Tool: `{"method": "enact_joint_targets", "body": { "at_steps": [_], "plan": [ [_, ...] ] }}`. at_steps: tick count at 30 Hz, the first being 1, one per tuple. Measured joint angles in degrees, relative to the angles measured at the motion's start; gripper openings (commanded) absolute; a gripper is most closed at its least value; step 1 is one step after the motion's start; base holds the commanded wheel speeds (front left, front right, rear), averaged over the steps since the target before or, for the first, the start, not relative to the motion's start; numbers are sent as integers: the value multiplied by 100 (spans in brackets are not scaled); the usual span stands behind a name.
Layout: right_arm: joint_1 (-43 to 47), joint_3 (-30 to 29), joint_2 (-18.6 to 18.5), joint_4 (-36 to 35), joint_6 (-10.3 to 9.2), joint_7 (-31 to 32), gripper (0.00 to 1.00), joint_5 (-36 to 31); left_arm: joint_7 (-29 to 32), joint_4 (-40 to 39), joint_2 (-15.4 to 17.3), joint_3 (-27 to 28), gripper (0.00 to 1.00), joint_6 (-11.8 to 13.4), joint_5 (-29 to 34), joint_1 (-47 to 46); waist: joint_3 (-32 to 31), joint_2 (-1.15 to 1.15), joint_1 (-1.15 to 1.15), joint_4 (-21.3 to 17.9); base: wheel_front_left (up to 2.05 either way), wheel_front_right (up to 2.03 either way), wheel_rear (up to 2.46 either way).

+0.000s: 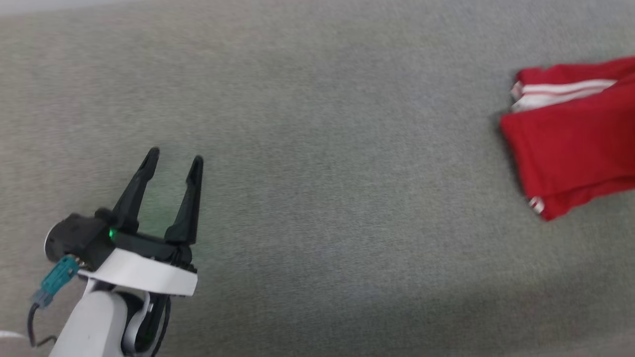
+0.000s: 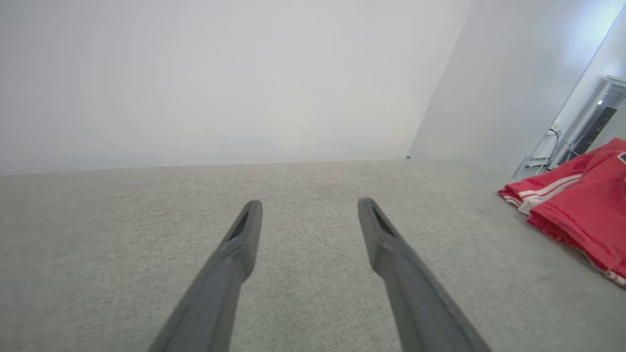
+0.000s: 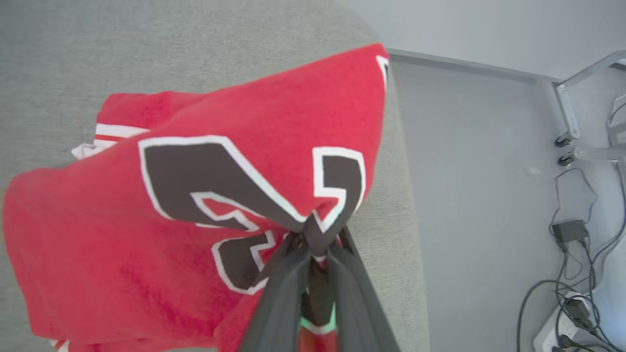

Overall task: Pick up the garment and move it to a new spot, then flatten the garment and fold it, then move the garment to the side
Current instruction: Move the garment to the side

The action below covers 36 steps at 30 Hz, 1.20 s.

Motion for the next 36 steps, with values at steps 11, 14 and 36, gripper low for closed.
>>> {"method": "enact_joint_targets", "body": {
  "at_steps": [11,14,36],
  "plan": [
    [-607,-220,80,923,0,-850,0,-1140,0,-65,218,-720,100,0,-16,-680,498,0,0,-367,0,0,0],
    [-804,-347,169,1367,0,-1174,0,-1625,0,-29,282,-920,100,0,-20,-896,643,0,0,-389,0,0,0],
    [-1390,-731,954,2817,0,-1890,100,-2454,0,116,472,-829,100,0,-218,-1113,775,0,0,-218,0,0,0]
  ]
}}
